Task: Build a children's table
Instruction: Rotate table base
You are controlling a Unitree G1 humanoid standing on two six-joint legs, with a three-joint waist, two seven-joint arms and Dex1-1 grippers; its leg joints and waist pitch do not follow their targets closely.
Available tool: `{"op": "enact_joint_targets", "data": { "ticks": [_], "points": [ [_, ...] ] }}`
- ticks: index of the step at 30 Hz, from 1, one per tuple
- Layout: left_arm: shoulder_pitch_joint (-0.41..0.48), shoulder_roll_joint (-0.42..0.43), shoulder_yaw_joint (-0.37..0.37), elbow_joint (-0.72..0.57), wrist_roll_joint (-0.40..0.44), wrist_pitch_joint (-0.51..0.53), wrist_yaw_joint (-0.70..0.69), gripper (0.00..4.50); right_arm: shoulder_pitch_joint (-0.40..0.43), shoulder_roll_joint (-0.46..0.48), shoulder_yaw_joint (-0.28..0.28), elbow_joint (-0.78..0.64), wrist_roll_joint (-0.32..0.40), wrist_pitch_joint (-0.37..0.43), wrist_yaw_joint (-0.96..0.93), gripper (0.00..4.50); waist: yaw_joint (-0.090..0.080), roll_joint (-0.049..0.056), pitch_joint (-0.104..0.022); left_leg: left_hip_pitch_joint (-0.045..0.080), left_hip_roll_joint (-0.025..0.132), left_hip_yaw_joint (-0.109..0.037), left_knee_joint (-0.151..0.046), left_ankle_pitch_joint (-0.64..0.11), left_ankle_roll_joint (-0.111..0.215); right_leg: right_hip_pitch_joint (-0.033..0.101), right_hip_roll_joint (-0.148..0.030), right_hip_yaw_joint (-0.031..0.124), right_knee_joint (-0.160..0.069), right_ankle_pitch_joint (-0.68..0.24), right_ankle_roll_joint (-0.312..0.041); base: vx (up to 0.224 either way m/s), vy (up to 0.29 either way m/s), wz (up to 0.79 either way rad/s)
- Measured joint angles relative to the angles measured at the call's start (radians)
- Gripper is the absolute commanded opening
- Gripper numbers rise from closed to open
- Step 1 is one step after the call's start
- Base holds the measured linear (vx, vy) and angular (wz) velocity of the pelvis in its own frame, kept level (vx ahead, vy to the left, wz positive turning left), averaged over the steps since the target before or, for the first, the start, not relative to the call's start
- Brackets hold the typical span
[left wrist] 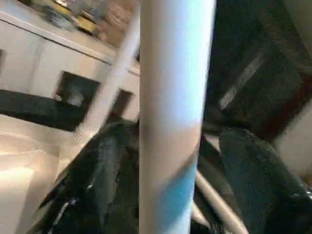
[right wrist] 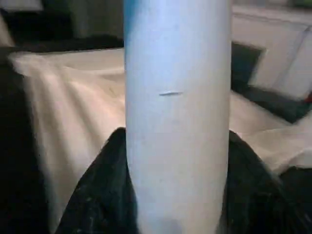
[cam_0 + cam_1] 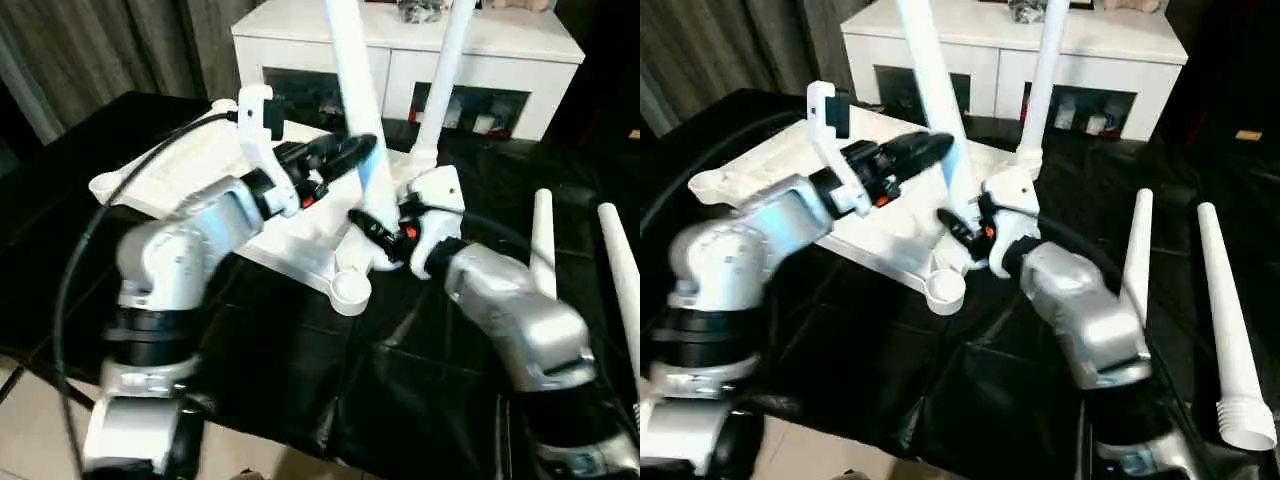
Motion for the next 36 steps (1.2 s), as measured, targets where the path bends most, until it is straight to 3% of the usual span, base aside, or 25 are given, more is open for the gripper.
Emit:
{"op": "enact_joint_targets", "data": {
  "ticks": [2, 6, 8, 12, 24, 27, 28, 29, 32, 36],
  "points": [
    [0.001, -0.048, 0.007, 0.015, 0.003, -0.024, 0.047, 3.71, -0.001, 0.007, 0.052, 0.014, -0.066, -0.037, -0.037, 1.93, 0.0, -0.002, 0.001, 0.0, 0.0, 0.0, 0.0, 0.0, 0.0, 0.0, 0.0, -0.001, 0.0, 0.0, 0.0, 0.0, 0.0, 0.0],
    [0.001, -0.08, 0.019, 0.024, 0.002, -0.026, 0.106, 3.85, -0.001, 0.022, 0.083, 0.032, -0.138, -0.079, -0.086, 1.93, -0.003, -0.002, 0.002, 0.0, 0.0, 0.0, 0.0, 0.0, 0.0, 0.0, 0.0, 0.0, 0.0, -0.003, 0.005, 0.0, 0.0, 0.0],
    [0.001, -0.098, 0.035, 0.033, 0.002, -0.024, 0.143, 3.54, -0.001, 0.028, 0.087, 0.043, -0.178, -0.108, -0.113, 1.93, -0.003, -0.002, 0.002, 0.0, 0.0, 0.0, 0.0, 0.0, 0.0, 0.0, 0.0, 0.0, 0.0, -0.003, 0.005, 0.0, 0.0, 0.0],
    [0.0, -0.113, 0.066, 0.042, -0.001, -0.023, 0.186, 3.37, -0.001, 0.034, 0.09, 0.067, -0.209, -0.142, -0.123, 1.93, -0.004, -0.002, 0.002, 0.0, 0.0, 0.0, 0.0, 0.0, 0.0, 0.0, 0.0, 0.0, 0.0, -0.003, 0.005, 0.0, 0.0, 0.0],
    [0.0, -0.116, 0.078, 0.046, -0.014, -0.033, 0.211, 2.22, -0.001, 0.065, 0.092, 0.107, -0.246, -0.182, -0.126, 1.92, -0.005, -0.002, 0.002, 0.0, 0.0, 0.0, 0.0, 0.0, 0.0, 0.0, 0.0, 0.0, 0.0, 0.0, 0.0, 0.0, 0.0, 0.0],
    [-0.001, -0.109, 0.078, 0.045, -0.018, -0.032, 0.203, 2.06, -0.001, 0.074, 0.081, 0.111, -0.24, -0.195, -0.111, 1.92, -0.006, -0.002, 0.002, 0.0, 0.0, 0.0, 0.0, 0.0, 0.0, 0.0, 0.0, 0.0, 0.0, 0.0, 0.0, 0.0, 0.0, 0.0],
    [-0.002, -0.107, 0.077, 0.045, -0.018, -0.031, 0.202, 1.97, -0.001, 0.077, 0.075, 0.111, -0.233, -0.198, -0.1, 2.48, -0.006, -0.002, 0.002, 0.0, 0.0, 0.0, 0.0, 0.0, 0.0, 0.0, 0.0, 0.0, 0.0, 0.0, 0.0, 0.0, 0.0, 0.0],
    [-0.002, -0.105, 0.076, 0.044, -0.018, -0.028, 0.201, 1.97, -0.001, 0.08, 0.068, 0.111, -0.223, -0.199, -0.087, 2.48, -0.006, -0.002, 0.002, 0.0, 0.0, 0.0, 0.0, 0.0, 0.0, 0.0, 0.0, 0.0, 0.0, 0.0, 0.0, 0.0, 0.0, 0.0],
    [-0.007, -0.08, 0.099, 0.043, -0.035, -0.02, 0.193, 1.94, 0.007, 0.114, 0.003, 0.085, -0.094, -0.201, -0.011, 2.62, -0.009, -0.003, 0.002, 0.0, 0.001, 0.0, 0.0, 0.0, 0.001, -0.001, 0.001, 0.0, 0.0, 0.0, 0.0, 0.0, 0.0, 0.0],
    [-0.011, -0.053, 0.098, 0.036, -0.048, 0.008, 0.175, 1.87, 0.007, 0.093, -0.057, 0.016, 0.055, -0.115, 0.109, 3.0, -0.007, -0.003, 0.002, 0.001, 0.0, 0.0, 0.001, 0.0, 0.001, 0.0, 0.0, 0.0, 0.0, 0.0, -0.001, 0.0, 0.0, 0.0]
  ]
}}
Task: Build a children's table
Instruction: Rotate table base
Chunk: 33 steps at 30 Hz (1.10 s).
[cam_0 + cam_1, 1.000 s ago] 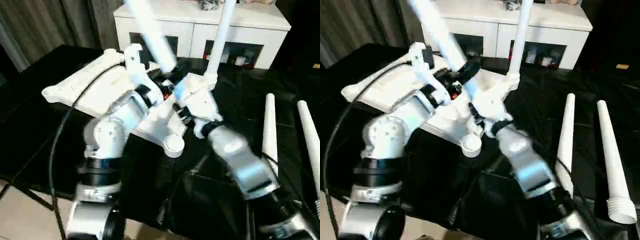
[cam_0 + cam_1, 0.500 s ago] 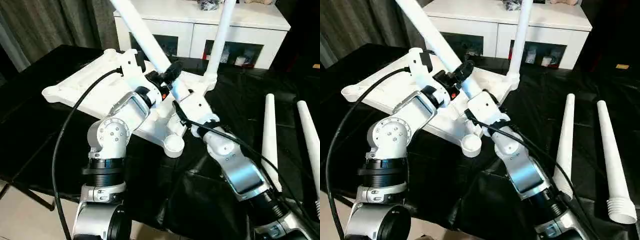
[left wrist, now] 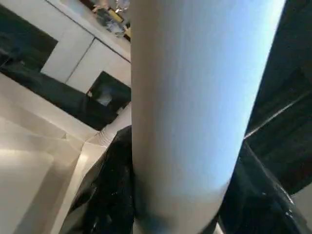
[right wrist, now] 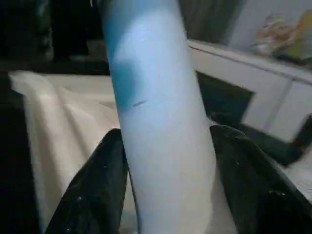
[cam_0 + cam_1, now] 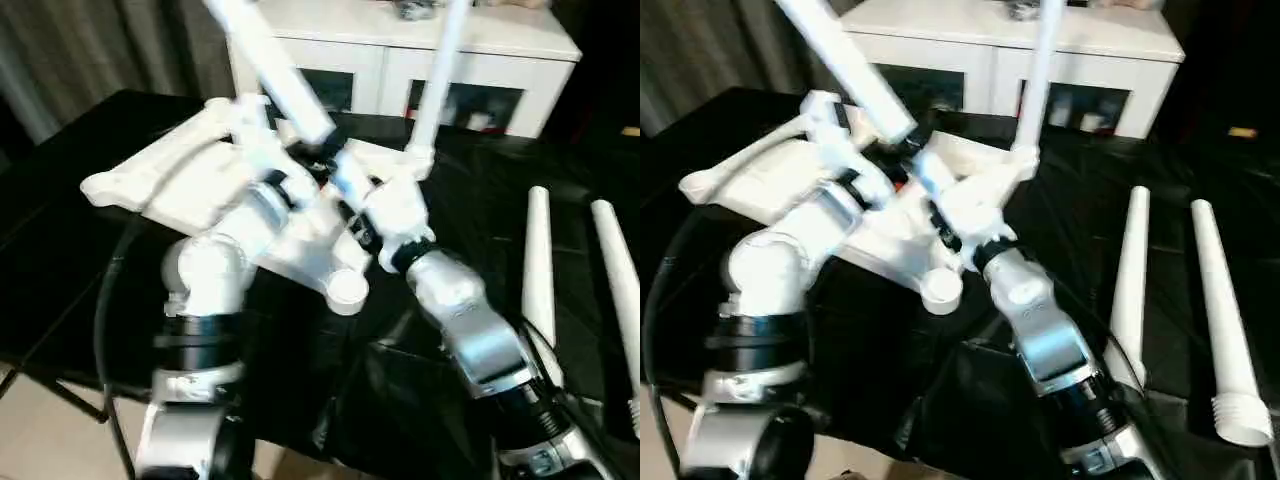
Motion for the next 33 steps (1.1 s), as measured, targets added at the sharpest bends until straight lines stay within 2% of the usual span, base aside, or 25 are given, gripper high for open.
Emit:
{"op": "enact_joint_targets", "data": {
  "ticks": [2, 3, 6, 8, 13, 18, 23, 28, 33],
  "points": [
    [0.0, 0.026, 0.001, -0.001, -0.004, 0.027, -0.016, 1.87, -0.002, -0.055, -0.045, -0.068, 0.099, 0.095, 0.102, 3.09, 0.005, 0.0, 0.0, 0.002, 0.0, 0.0, 0.0, 0.0, 0.0, 0.001, 0.0, 0.0, 0.0, 0.0, 0.0, 0.0, 0.0, 0.0],
    [0.0, 0.04, 0.005, -0.003, -0.012, 0.043, -0.021, 1.87, -0.01, -0.088, -0.074, -0.088, 0.141, 0.145, 0.145, 3.34, 0.007, 0.0, 0.0, 0.002, 0.0, 0.0, 0.001, 0.0, 0.0, 0.001, 0.0, 0.0, 0.0, 0.0, -0.001, 0.0, 0.0, 0.0],
    [0.0, 0.056, 0.009, -0.02, -0.035, 0.076, -0.039, 1.87, -0.038, -0.122, -0.156, -0.096, 0.223, 0.234, 0.183, 3.46, 0.008, 0.0, 0.0, 0.002, 0.0, 0.0, 0.002, 0.0, 0.0, 0.001, 0.0, 0.0, 0.001, 0.001, -0.001, 0.0, 0.0, 0.0],
    [0.0, 0.054, 0.007, -0.028, -0.046, 0.087, -0.044, 1.87, -0.051, -0.116, -0.186, -0.097, 0.251, 0.256, 0.177, 3.76, 0.008, 0.0, 0.0, 0.002, 0.0, 0.0, 0.002, 0.0, 0.0, 0.001, 0.0, 0.0, 0.002, 0.001, -0.001, 0.0, 0.0, 0.0],
    [0.0, 0.058, -0.005, -0.028, -0.069, 0.117, -0.066, 1.87, -0.095, -0.113, -0.271, -0.098, 0.331, 0.322, 0.151, 4.09, 0.007, 0.0, 0.0, 0.003, 0.0, 0.0, 0.003, 0.0, 0.0, 0.001, 0.0, 0.0, 0.003, 0.001, -0.001, 0.0, 0.0, 0.0],
    [0.0, 0.075, -0.01, -0.039, -0.077, 0.147, -0.084, 1.87, -0.093, -0.124, -0.291, -0.113, 0.381, 0.421, 0.172, 4.16, 0.007, 0.0, 0.0, 0.003, 0.0, 0.0, 0.003, 0.0, 0.0, 0.001, 0.0, 0.0, 0.003, 0.001, -0.001, 0.0, 0.0, 0.0],
    [0.0, 0.088, -0.017, -0.045, -0.09, 0.154, -0.12, 1.87, -0.085, -0.144, -0.289, -0.138, 0.412, 0.46, 0.185, 4.19, 0.009, 0.0, 0.0, 0.003, 0.0, 0.0, 0.003, 0.0, 0.0, 0.001, 0.0, 0.0, 0.003, 0.0, -0.001, 0.0, 0.0, 0.0],
    [0.032, 0.177, -0.083, -0.09, -0.09, 0.156, -0.278, 1.87, -0.059, -0.173, -0.289, -0.195, 0.463, 0.521, 0.239, 4.19, 0.009, 0.0, 0.0, 0.003, 0.0, 0.0, 0.003, 0.0, 0.0, 0.0, 0.0, 0.0, 0.003, 0.0, 0.0, 0.0, 0.0, 0.0],
    [0.042, 0.219, -0.113, -0.114, -0.089, 0.162, -0.348, 1.87, -0.047, -0.192, -0.268, -0.232, 0.48, 0.541, 0.272, 4.19, 0.009, 0.0, 0.0, 0.004, 0.0, 0.0, 0.003, 0.0, 0.0, 0.001, 0.0, 0.0, 0.003, 0.0, 0.001, 0.0, 0.0, 0.0]
  ]
}}
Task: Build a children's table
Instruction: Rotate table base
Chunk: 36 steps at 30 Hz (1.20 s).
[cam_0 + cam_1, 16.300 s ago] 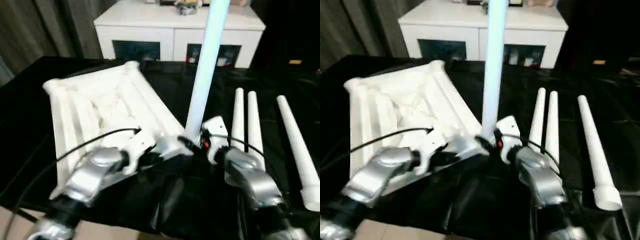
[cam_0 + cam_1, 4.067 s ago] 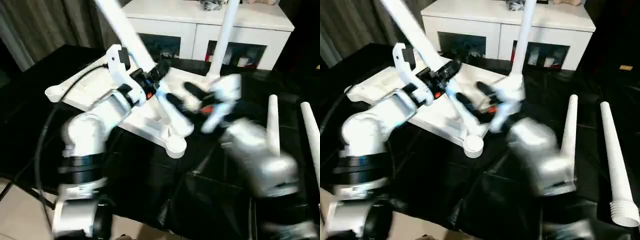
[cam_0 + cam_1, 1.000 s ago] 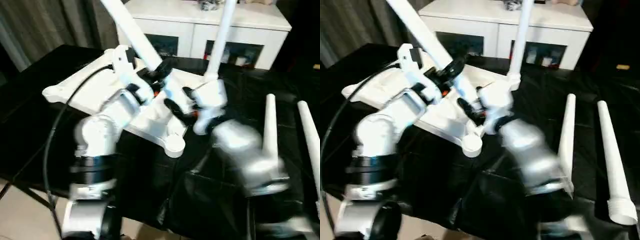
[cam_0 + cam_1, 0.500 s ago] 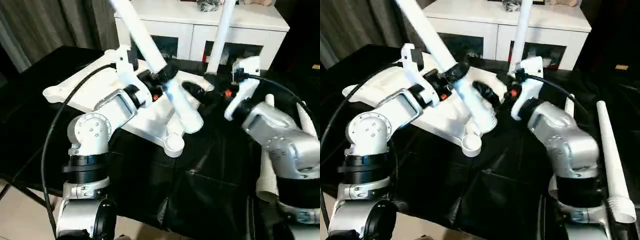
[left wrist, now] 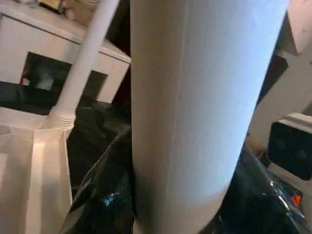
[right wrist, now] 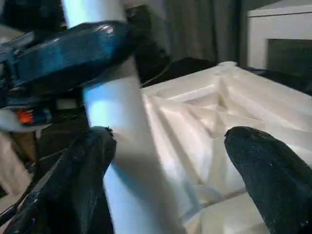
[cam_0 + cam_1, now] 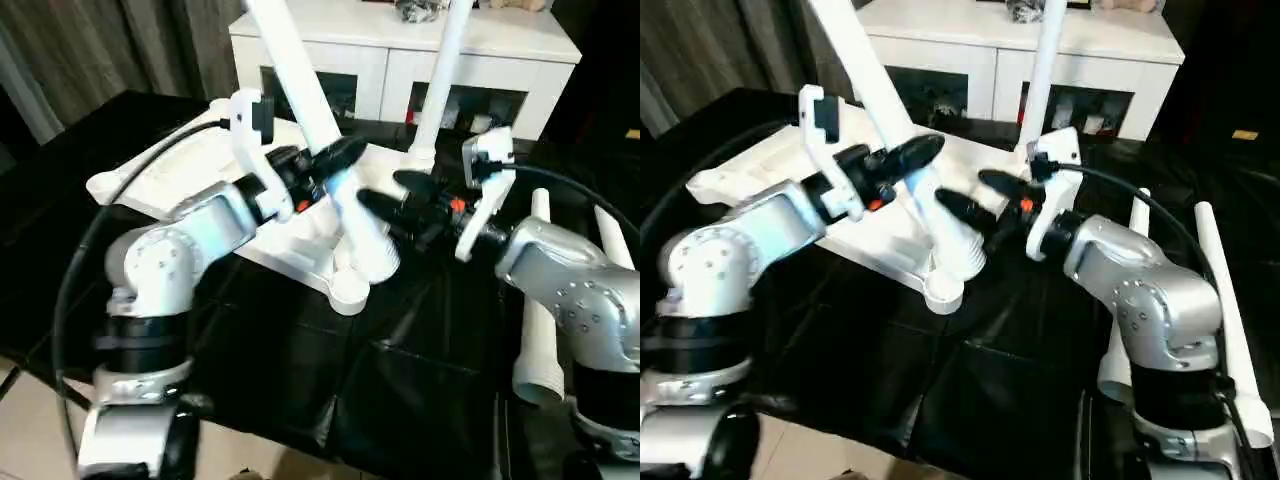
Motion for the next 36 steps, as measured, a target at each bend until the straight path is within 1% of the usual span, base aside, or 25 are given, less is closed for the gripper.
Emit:
{"op": "enact_joint_targets", "data": {
  "ticks": [4, 7, 9, 12, 15, 19, 20, 24, 25, 28, 29, 30, 33, 35, 36],
  "points": [
    [0.0, 0.027, -0.06, -0.022, 0.013, -0.009, -0.066, 1.87, 0.022, -0.017, 0.07, -0.01, -0.005, 0.003, 0.021, 4.19, 0.003, 0.0, 0.0, 0.0, 0.0, 0.0, 0.0, 0.0, 0.0, 0.0, 0.0, 0.0, 0.0, -0.003, 0.004, 0.0, 0.0, 0.0],
    [0.0, 0.057, -0.104, -0.044, 0.025, -0.017, -0.12, 1.87, 0.038, -0.03, 0.099, -0.02, -0.009, 0.013, 0.033, 4.19, 0.001, 0.0, 0.0, 0.0, 0.0, 0.0, 0.0, 0.0, 0.0, 0.0, 0.0, 0.0, 0.0, -0.003, 0.004, 0.0, 0.0, 0.0],
    [0.0, 0.067, -0.119, -0.053, 0.032, -0.019, -0.142, 1.87, 0.043, -0.031, 0.103, -0.026, -0.014, 0.018, 0.042, 4.19, 0.001, 0.0, 0.0, 0.0, 0.0, 0.0, 0.0, 0.0, 0.0, 0.0, 0.0, 0.0, 0.0, -0.003, 0.004, 0.0, 0.0, 0.0],
    [0.0, 0.098, -0.167, -0.076, 0.05, -0.024, -0.194, 1.87, 0.045, -0.037, 0.123, -0.032, -0.021, 0.019, 0.052, 4.19, -0.002, -0.001, 0.0, 0.0, 0.0, 0.0, 0.0, 0.0, 0.0, 0.0, 0.0, 0.001, 0.001, -0.003, 0.005, 0.0, 0.0, 0.0],
    [0.001, 0.118, -0.202, -0.091, 0.066, -0.04, -0.237, 1.87, 0.045, -0.038, 0.138, -0.032, -0.022, 0.019, 0.062, 4.19, -0.001, -0.001, 0.0, 0.0, 0.0, 0.0, 0.0, 0.0, 0.0, 0.0, 0.0, 0.001, 0.001, -0.003, 0.005, 0.0, 0.0, 0.0],
    [0.006, 0.137, -0.213, -0.092, 0.083, -0.055, -0.261, 1.87, 0.045, -0.056, 0.139, -0.035, -0.021, 0.019, 0.074, 4.19, -0.001, -0.001, 0.0, 0.0, 0.0, 0.0, 0.0, 0.0, 0.0, 0.0, 0.0, 0.001, 0.001, -0.003, 0.005, 0.0, 0.0, 0.0],
    [0.007, 0.138, -0.213, -0.092, 0.084, -0.056, -0.263, 1.87, 0.045, -0.058, 0.139, -0.038, -0.021, 0.019, 0.078, 3.9, -0.001, -0.001, 0.0, 0.0, 0.0, 0.0, 0.0, 0.0, 0.0, 0.0, 0.0, 0.001, 0.001, -0.003, 0.005, 0.0, 0.0, 0.0],
    [0.008, 0.154, -0.233, -0.092, 0.1, -0.066, -0.296, 1.87, 0.052, -0.065, 0.14, -0.041, -0.021, 0.02, 0.092, 3.77, -0.001, -0.001, 0.0, 0.0, 0.0, 0.0, 0.0, 0.0, 0.0, 0.0, 0.0, 0.001, 0.001, -0.003, 0.005, 0.0, 0.0, 0.0],
    [0.01, 0.158, -0.237, -0.092, 0.103, -0.07, -0.303, 1.87, 0.054, -0.066, 0.142, -0.041, -0.021, 0.02, 0.096, 3.44, -0.001, -0.001, 0.0, 0.0, 0.0, 0.0, 0.0, 0.0, 0.0, 0.0, 0.0, 0.001, 0.001, -0.003, 0.005, 0.0, 0.0, 0.0],
    [0.012, 0.162, -0.242, -0.092, 0.112, -0.079, -0.316, 1.87, 0.056, -0.071, 0.147, -0.042, -0.015, 0.022, 0.106, 3.37, -0.002, -0.001, 0.0, 0.0, 0.0, 0.0, 0.0, 0.0, 0.0, 0.0, 0.0, 0.001, 0.001, -0.003, 0.005, 0.0, 0.0, 0.0],
    [0.012, 0.163, -0.244, -0.092, 0.112, -0.08, -0.321, 1.87, 0.056, -0.074, 0.149, -0.044, -0.012, 0.022, 0.109, 3.27, -0.001, -0.001, 0.0, 0.0, 0.0, 0.0, 0.0, 0.0, 0.0, 0.0, 0.0, 0.001, 0.001, -0.003, 0.005, 0.0, 0.0, 0.0],
    [0.012, 0.165, -0.245, -0.092, 0.114, -0.082, -0.326, 1.87, 0.057, -0.077, 0.153, -0.045, -0.012, 0.023, 0.109, 3.0, -0.001, -0.001, 0.0, 0.0, 0.0, 0.0, 0.0, 0.0, 0.0, 0.0, 0.0, 0.001, 0.001, -0.003, 0.005, 0.0, 0.0, 0.0],
    [0.013, 0.166, -0.246, -0.092, 0.119, -0.083, -0.336, 1.87, 0.062, -0.081, 0.159, -0.047, -0.006, 0.025, 0.119, 2.91, -0.001, -0.001, 0.0, 0.0, 0.0, 0.0, 0.0, 0.0, 0.0, 0.0, 0.0, 0.001, 0.001, -0.003, 0.005, 0.0, 0.0, 0.0],
    [0.013, 0.166, -0.246, -0.092, 0.119, -0.084, -0.34, 1.87, 0.062, -0.084, 0.164, -0.048, -0.005, 0.028, 0.126, 2.6, -0.001, -0.001, 0.0, 0.0, 0.0, 0.0, 0.0, 0.0, 0.0, 0.0, 0.0, 0.001, 0.001, -0.003, 0.005, 0.0, 0.0, 0.0],
    [0.013, 0.166, -0.247, -0.092, 0.119, -0.085, -0.343, 1.87, 0.063, -0.085, 0.168, -0.048, -0.005, 0.033, 0.128, 2.54, -0.001, -0.001, 0.0, 0.0, 0.0, 0.0, 0.0, 0.0, 0.0, 0.0, 0.0, 0.001, 0.001, -0.003, 0.005, 0.0, 0.0, 0.0]
  ]
}}
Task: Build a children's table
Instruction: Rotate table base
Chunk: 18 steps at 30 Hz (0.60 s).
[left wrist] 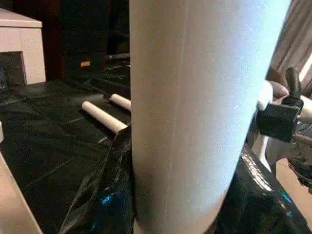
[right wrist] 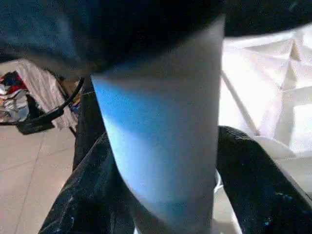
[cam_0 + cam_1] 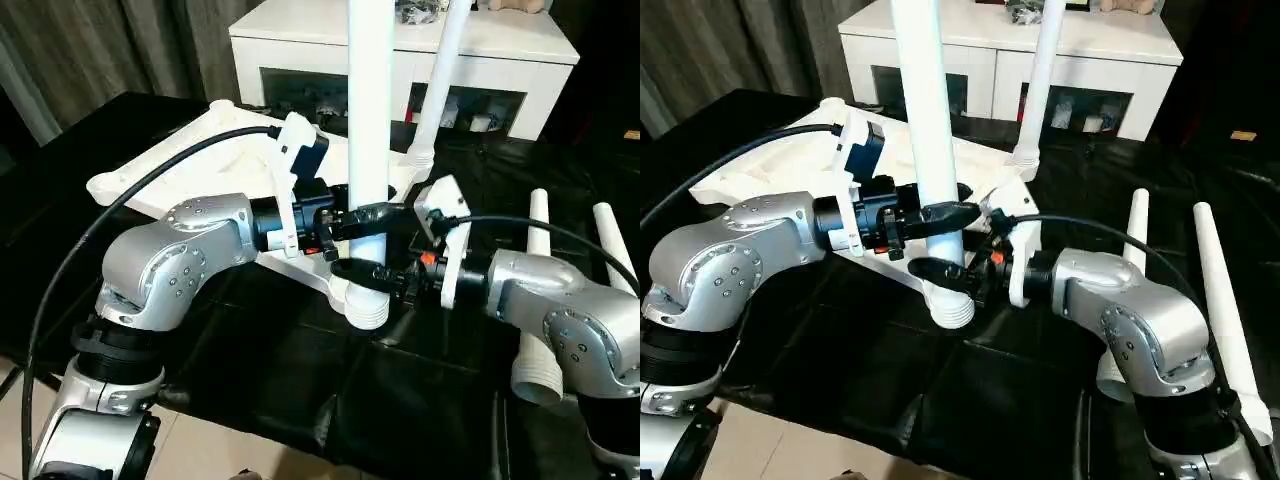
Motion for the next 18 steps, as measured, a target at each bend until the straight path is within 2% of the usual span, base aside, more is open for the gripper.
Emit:
{"op": "enact_joint_targets", "data": {
  "ticks": [4, 8, 18],
  "points": [
    [0.002, 0.0, -0.004, 0.0, 0.001, -0.003, -0.004, 1.87, 0.009, -0.002, 0.009, -0.001, 0.0, 0.001, 0.003, 2.16, 0.0, 0.0, 0.0, 0.0, 0.0, 0.0, 0.0, 0.0, 0.0, 0.0, 0.0, 0.0, 0.0, 0.0, 0.0, 0.0, 0.0, 0.0],
    [0.004, 0.0, -0.006, 0.0, 0.001, -0.003, -0.014, 1.87, 0.015, -0.01, 0.015, -0.017, -0.001, 0.001, 0.003, 1.98, 0.0, 0.0, 0.0, 0.0, 0.0, 0.0, 0.0, 0.0, 0.0, 0.0, 0.0, 0.0, 0.0, 0.0, 0.0, 0.0, 0.0, 0.0],
    [0.005, 0.001, -0.006, 0.0, 0.011, -0.004, -0.02, 1.86, 0.016, -0.007, 0.023, -0.02, -0.017, -0.008, 0.002, 1.91, 0.001, 0.0, 0.0, 0.0, 0.0, 0.0, 0.0, 0.0, 0.0, 0.0, 0.0, 0.0, 0.0, 0.0, 0.0, 0.0, 0.0, 0.0]
  ]
}}
